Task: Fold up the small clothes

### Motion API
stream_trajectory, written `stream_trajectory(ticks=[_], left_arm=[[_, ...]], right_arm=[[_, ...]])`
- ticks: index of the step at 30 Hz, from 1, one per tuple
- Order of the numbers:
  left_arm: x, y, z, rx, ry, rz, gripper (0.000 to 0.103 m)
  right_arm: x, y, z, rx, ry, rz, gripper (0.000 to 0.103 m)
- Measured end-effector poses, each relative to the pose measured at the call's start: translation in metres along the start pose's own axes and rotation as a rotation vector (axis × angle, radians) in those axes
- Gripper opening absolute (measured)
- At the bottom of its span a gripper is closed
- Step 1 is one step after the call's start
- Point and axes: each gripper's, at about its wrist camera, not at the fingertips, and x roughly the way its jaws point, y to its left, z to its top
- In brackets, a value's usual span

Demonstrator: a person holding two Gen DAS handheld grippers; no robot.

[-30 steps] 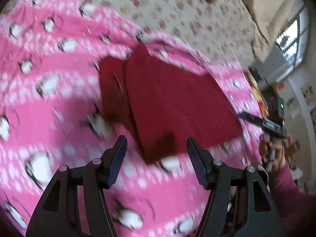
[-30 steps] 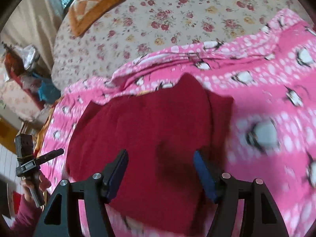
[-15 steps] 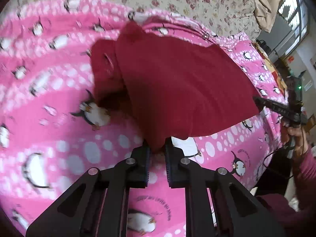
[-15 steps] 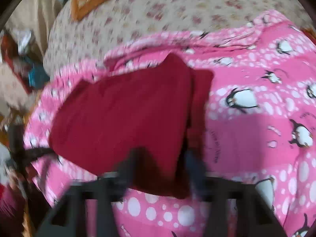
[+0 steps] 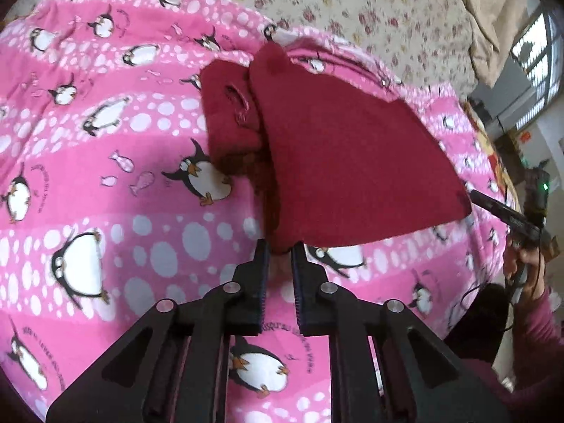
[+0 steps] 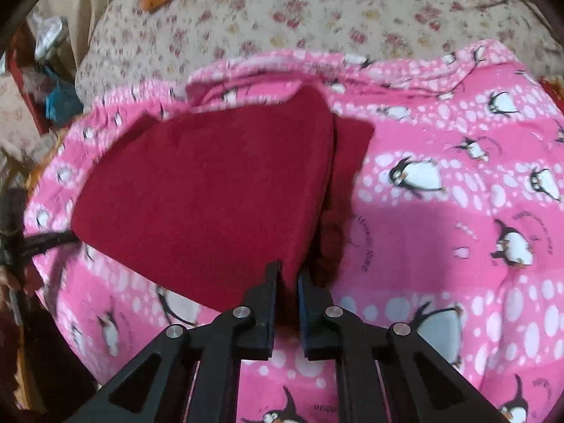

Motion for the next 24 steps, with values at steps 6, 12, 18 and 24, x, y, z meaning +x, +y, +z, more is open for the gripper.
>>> stream_trajectory(ticks=[6,12,18,24], left_arm=[[-0.014,-0.007,0.01,-0.087,-0.112,-0.031,0.05],[0.006,-0.002,0.023,-0.191,-0.13,0.041,0.051],[0.028,0.013,0.024,-0.211,-0.118,0.123,0.051],[0.034,0.012,0.026,-0.154,-0.136,0.143,0.051]], right_arm=[[-0.015,0.052,0.027,-0.097,-0.076,0.073,0.066],[0.062,0.15,0.072,-0.258,-0.017,0.141,0.055],[0.149,0.225,0.112,-0.314,0.043,0.164,0.049],[0.212,0.254,0.149,-0.325,0.063,0.111,0.049]])
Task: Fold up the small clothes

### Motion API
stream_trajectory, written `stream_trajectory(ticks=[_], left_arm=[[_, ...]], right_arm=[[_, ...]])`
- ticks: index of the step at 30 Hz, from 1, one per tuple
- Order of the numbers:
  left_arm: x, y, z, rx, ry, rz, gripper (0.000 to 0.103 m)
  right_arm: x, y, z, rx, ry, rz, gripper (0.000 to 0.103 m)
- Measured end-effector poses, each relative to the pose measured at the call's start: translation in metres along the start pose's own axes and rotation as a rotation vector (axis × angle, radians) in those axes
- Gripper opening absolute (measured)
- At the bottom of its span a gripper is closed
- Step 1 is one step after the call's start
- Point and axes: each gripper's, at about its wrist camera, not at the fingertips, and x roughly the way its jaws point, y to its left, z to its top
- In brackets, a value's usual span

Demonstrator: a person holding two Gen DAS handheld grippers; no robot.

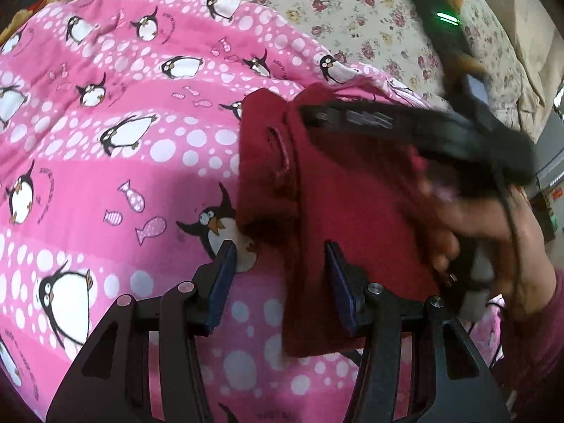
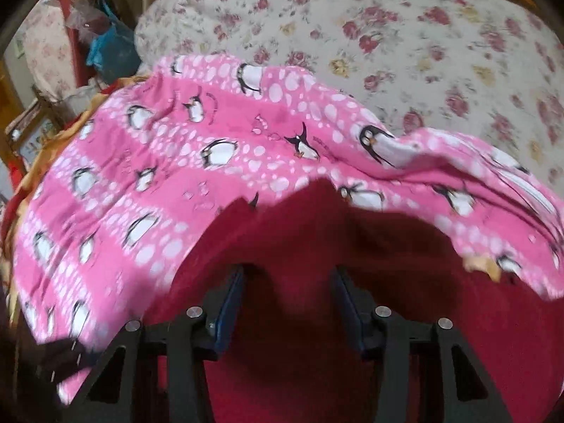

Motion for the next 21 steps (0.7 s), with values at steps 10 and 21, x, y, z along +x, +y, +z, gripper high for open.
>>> stream_trajectory(ticks=[10,21], left_arm=[[0.003,0.002,0.003,-0.011,-0.009,-0.008,0.052],[0.002,0.002,0.002,-0.027,-0.013,-0.02,0.055]], right_arm=[[0.041,-0.013,0.018,0.066,0.043,-0.009,0.049],[-0.024,-0.028,-0.018,0.127,-0.027,0.039,0.049]])
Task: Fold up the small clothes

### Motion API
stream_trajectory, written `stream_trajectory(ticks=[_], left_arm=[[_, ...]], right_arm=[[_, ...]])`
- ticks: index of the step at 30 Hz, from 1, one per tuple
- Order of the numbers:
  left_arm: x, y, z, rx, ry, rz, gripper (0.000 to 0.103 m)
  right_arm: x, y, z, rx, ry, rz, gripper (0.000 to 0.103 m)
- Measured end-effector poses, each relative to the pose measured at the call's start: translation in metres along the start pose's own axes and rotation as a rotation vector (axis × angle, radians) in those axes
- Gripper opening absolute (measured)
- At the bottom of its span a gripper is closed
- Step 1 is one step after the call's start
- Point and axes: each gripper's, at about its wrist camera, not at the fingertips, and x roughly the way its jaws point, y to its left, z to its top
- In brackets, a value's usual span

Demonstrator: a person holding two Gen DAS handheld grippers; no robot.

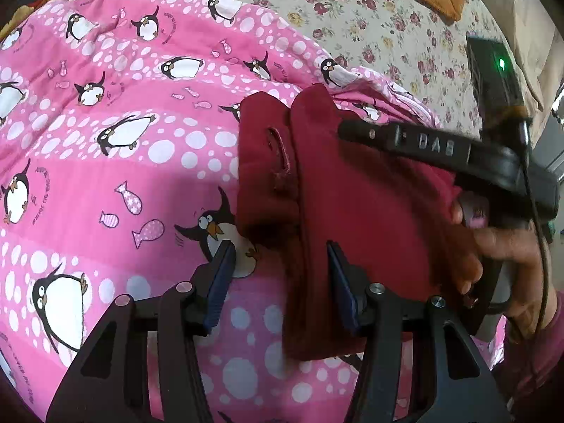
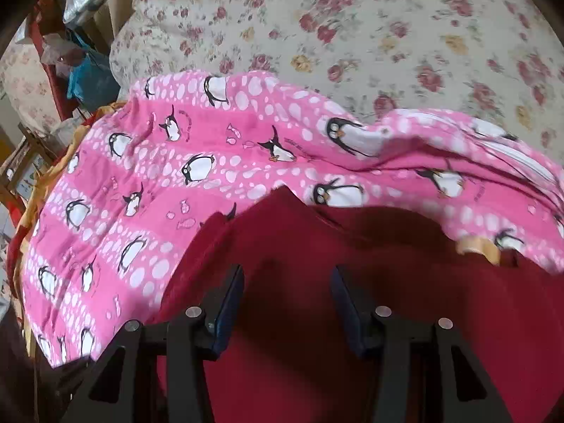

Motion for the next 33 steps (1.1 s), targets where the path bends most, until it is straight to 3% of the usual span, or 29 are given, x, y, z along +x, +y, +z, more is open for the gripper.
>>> stream_trajectory(ticks=[8,10,11,13,15,24,25,28,29,31,33], left_arm=[[-0.003,0.007,0.001,-0.054,-0.005,-0.057,0.059],[-0.003,0.01,0.002,-0.083,-0.003,-0.077,0.059],[-0.003,0.012,0.002,-0.091,-0.003,-0.083,0.059],[-0.004,0.013,0.002,-0.097,-0.003,-0.089,0.059],[-0.004,0.012,0.002,-0.097,-0.004,-0.09,0.059],[-0.002,0.014,0.003,-0.109,-0.01,-0.102,0.064],[-0.002,0.015,0.003,-0.112,-0.012,-0.104,0.064],[0.0,0.015,0.006,-0.124,-0.025,-0.108,0.066],[0.001,0.016,0.008,-0.125,-0.03,-0.109,0.067],[0.003,0.013,0.01,-0.125,-0.049,-0.11,0.071],[0.005,0.01,0.012,-0.117,-0.063,-0.119,0.071]], right_arm=[[0.016,0.005,0.006,0.007,0.095,-0.037,0.053],[0.008,0.017,0.012,0.006,0.085,0.013,0.054],[0.008,0.023,0.014,-0.002,0.083,0.022,0.056],[0.011,0.041,0.014,-0.038,0.095,0.035,0.073],[0.023,0.061,0.014,-0.071,0.137,0.051,0.074],[0.061,0.095,0.012,-0.202,0.186,-0.079,0.082],[0.061,0.095,0.012,-0.209,0.182,-0.08,0.081],[0.055,0.089,0.012,-0.22,0.165,-0.075,0.059],[0.049,0.085,0.013,-0.219,0.159,-0.045,0.054],[0.037,0.077,0.015,-0.2,0.149,0.0,0.034],[0.023,0.066,0.018,-0.164,0.131,0.045,0.028]])
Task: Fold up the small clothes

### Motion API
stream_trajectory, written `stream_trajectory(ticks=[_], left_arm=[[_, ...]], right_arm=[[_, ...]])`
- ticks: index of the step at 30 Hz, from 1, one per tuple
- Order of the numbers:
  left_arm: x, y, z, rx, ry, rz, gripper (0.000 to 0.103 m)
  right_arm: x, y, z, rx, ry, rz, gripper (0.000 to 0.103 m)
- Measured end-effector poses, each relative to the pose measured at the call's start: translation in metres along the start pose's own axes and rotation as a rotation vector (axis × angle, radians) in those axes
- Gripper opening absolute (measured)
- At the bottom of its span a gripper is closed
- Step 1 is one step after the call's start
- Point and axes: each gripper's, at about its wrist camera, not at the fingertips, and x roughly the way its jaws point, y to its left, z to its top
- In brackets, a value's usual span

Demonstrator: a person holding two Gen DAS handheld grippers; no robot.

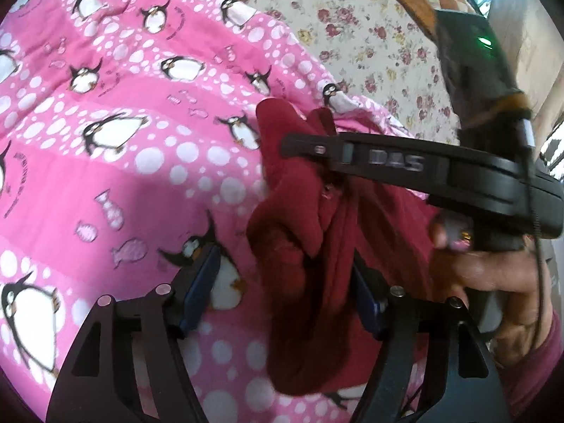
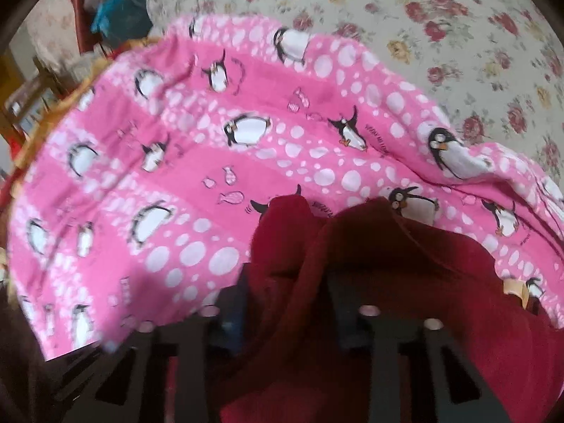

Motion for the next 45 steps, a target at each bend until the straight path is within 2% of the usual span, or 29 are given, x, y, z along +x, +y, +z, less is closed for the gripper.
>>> stream_trajectory(ticks=[3,4,5,7,10,12,13,15,19,22,23,24,25,26,27,28,33,35,36,37,39,41,45], left_arm=[[0.002,-0.003,0.004,-0.004,-0.016,-0.076,0.067],[0.001,-0.006,0.004,-0.004,-0.021,-0.121,0.058],[0.0,-0.008,0.004,0.006,-0.027,-0.128,0.055],[-0.002,-0.015,0.004,0.048,-0.047,-0.127,0.041],[-0.007,-0.022,0.007,0.067,-0.065,-0.183,0.035],[-0.012,-0.029,0.007,0.095,-0.082,-0.195,0.035],[-0.013,-0.034,0.007,0.119,-0.089,-0.19,0.035],[-0.013,-0.04,0.005,0.145,-0.092,-0.184,0.035],[-0.013,-0.046,0.002,0.171,-0.093,-0.179,0.035],[-0.012,-0.044,0.0,0.171,-0.084,-0.165,0.035],[-0.011,-0.043,-0.001,0.17,-0.095,-0.143,0.035],[-0.011,-0.043,-0.002,0.171,-0.09,-0.13,0.036],[-0.011,-0.043,-0.004,0.172,-0.082,-0.118,0.042],[-0.009,-0.044,-0.005,0.175,-0.066,-0.107,0.049],[-0.008,-0.045,-0.007,0.179,-0.054,-0.094,0.063],[-0.007,-0.047,-0.01,0.182,-0.051,-0.078,0.072],[0.002,-0.053,-0.022,0.213,-0.042,-0.046,0.071],[0.005,-0.051,-0.021,0.199,-0.043,-0.066,0.063],[0.005,-0.051,-0.021,0.189,-0.039,-0.076,0.044],[0.005,-0.051,-0.02,0.181,-0.034,-0.075,0.032],[0.0,-0.053,-0.021,0.156,-0.037,-0.09,0.023],[-0.005,-0.06,-0.02,0.158,-0.037,-0.109,0.021],[-0.016,-0.094,-0.023,0.233,-0.041,-0.115,0.018]], right_arm=[[-0.013,-0.012,-0.002,0.032,-0.014,0.043,0.025],[-0.016,-0.015,-0.004,0.043,-0.015,0.053,0.025],[-0.019,-0.017,-0.006,0.055,-0.014,0.065,0.025],[-0.022,-0.019,-0.008,0.071,-0.015,0.078,0.025],[-0.032,-0.028,-0.007,0.13,-0.021,0.113,0.025],[-0.039,-0.034,-0.004,0.161,-0.025,0.128,0.038],[-0.043,-0.036,-0.003,0.17,-0.028,0.125,0.059],[-0.048,-0.035,0.0,0.173,-0.025,0.115,0.078],[-0.038,-0.021,0.008,0.119,0.028,0.074,0.08],[-0.011,-0.01,0.007,0.066,0.11,-0.002,0.078],[-0.009,-0.01,0.006,0.057,0.108,-0.015,0.06],[-0.009,-0.01,0.004,0.049,0.088,-0.024,0.046],[-0.009,-0.013,0.002,0.052,0.074,-0.022,0.039],[-0.011,-0.015,0.001,0.057,0.059,-0.018,0.038],[-0.015,-0.018,-0.002,0.058,0.036,-0.011,0.037],[-0.017,-0.02,-0.004,0.057,0.03,-0.012,0.036],[-0.026,-0.035,-0.008,0.087,0.004,0.027,0.036],[-0.027,-0.036,-0.01,0.096,-0.004,0.033,0.036],[-0.029,-0.037,-0.012,0.099,-0.009,0.034,0.036],[-0.03,-0.038,-0.013,0.1,-0.013,0.034,0.036],[-0.037,-0.038,-0.015,0.097,-0.026,0.03,0.033],[-0.046,-0.04,-0.017,0.088,-0.035,0.031,0.031],[-0.079,-0.048,-0.023,0.074,-0.075,0.037,0.03]])
